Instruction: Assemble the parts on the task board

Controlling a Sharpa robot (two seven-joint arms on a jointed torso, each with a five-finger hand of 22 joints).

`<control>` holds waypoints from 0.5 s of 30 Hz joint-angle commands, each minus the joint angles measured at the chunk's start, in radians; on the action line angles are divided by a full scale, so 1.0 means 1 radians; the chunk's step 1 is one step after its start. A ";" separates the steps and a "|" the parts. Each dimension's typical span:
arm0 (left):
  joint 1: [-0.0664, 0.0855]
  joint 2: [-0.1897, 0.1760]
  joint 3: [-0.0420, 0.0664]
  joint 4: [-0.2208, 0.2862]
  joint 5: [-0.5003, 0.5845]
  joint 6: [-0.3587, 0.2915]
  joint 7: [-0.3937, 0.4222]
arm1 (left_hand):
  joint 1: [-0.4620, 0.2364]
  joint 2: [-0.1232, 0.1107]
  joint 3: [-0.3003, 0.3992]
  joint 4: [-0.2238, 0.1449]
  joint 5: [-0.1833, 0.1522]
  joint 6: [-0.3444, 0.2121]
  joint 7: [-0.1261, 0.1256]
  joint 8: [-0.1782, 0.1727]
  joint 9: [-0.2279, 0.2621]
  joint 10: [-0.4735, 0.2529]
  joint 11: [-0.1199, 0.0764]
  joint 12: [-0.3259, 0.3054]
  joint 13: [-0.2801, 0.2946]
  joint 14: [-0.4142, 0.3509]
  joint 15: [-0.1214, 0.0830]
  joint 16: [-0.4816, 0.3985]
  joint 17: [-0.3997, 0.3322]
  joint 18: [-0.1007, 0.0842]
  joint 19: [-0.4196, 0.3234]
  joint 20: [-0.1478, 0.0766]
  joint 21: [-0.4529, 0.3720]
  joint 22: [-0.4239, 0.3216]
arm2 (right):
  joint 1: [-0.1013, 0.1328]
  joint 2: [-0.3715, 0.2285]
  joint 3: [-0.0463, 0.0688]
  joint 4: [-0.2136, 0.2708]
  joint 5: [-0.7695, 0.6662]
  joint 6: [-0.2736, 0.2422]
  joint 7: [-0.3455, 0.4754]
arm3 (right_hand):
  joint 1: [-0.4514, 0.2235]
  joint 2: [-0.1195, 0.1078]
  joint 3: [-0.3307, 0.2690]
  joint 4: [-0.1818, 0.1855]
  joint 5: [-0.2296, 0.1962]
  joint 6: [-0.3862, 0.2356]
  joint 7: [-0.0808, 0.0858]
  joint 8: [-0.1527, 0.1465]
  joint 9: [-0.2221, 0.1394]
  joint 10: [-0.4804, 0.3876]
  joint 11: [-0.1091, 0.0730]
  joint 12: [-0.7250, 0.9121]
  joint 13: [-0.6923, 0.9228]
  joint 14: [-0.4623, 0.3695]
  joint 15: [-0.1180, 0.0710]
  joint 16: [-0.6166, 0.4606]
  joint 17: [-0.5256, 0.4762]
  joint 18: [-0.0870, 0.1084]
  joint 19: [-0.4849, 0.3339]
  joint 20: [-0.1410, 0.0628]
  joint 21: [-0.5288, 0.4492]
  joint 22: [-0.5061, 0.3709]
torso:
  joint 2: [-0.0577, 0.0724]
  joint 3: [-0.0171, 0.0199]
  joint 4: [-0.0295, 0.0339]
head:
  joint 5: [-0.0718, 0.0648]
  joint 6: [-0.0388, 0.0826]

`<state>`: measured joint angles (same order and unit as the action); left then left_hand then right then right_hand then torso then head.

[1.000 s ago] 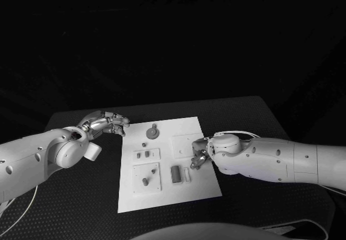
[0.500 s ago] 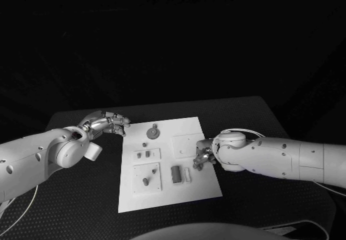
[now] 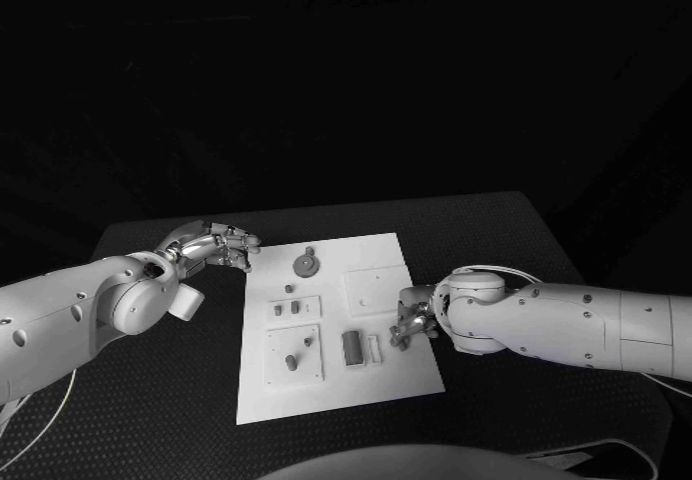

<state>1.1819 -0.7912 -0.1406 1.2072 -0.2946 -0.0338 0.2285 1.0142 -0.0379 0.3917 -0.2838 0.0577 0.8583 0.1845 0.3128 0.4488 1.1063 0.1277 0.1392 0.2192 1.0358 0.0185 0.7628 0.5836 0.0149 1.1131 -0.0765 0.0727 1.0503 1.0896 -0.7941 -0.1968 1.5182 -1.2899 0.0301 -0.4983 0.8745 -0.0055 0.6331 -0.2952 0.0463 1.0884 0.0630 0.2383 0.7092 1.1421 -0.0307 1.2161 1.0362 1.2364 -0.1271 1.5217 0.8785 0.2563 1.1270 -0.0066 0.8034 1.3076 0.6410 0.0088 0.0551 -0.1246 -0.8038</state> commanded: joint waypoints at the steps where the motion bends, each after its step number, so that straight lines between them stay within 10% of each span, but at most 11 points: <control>1: 0.000 0.001 0.000 0.001 -0.003 0.010 0.007 | -0.005 -0.001 -0.004 -0.003 -0.005 -0.003 -0.005 0.001 -0.001 -0.006 0.000 0.006 -0.002 -0.002 0.004 -0.004 0.001 0.017 -0.005 0.001 -0.002 -0.001 | -0.010 -0.010 -0.007 0.017 0.040 -0.036 -0.014 | 0.041 0.030 -0.008 -0.001 0.003 -0.009 0.014 0.005 -0.041 0.011 -0.002 0.005 0.001 0.008 -0.003 0.004 0.004 0.006 0.003 -0.005 0.005 0.022 | -0.001 -0.0002 -0.0007 | -0.001 -0.002; 15: 0.000 0.001 0.000 0.001 -0.003 0.008 0.009 | -0.004 -0.002 -0.005 -0.003 -0.005 -0.002 -0.005 0.001 -0.001 -0.006 0.000 0.006 -0.002 -0.002 0.004 -0.004 0.002 0.017 -0.005 0.001 -0.002 -0.001 | -0.003 -0.028 -0.007 0.066 0.197 -0.112 -0.015 | 0.045 0.027 -0.015 0.000 0.003 -0.002 0.010 0.009 -0.040 0.020 -0.006 0.005 0.000 0.017 -0.006 0.005 0.010 0.006 0.009 -0.008 0.007 0.020 | 0.000 -0.0009 0.0007 | -0.001 -0.004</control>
<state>1.1819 -0.7917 -0.1411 1.2065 -0.2955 -0.0341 0.2285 1.0142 -0.0379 0.3917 -0.2838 0.0577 0.8583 0.1845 0.3128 0.4487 1.1063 0.1277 0.1392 0.2192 1.0358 0.0185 0.7628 0.5835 0.0148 1.1132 -0.0765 0.0727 1.0504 1.0868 -0.8217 -0.2038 1.5779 -1.1591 -0.0554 -0.5095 0.8902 -0.0002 0.6222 -0.2951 0.0460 1.0858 0.0655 0.2448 0.6673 1.1458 -0.0270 1.2162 1.0361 1.2423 -0.1286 1.5217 0.8883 0.2531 1.1329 -0.0123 0.8074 1.3075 0.6406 0.0083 0.0558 -0.1254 -0.8071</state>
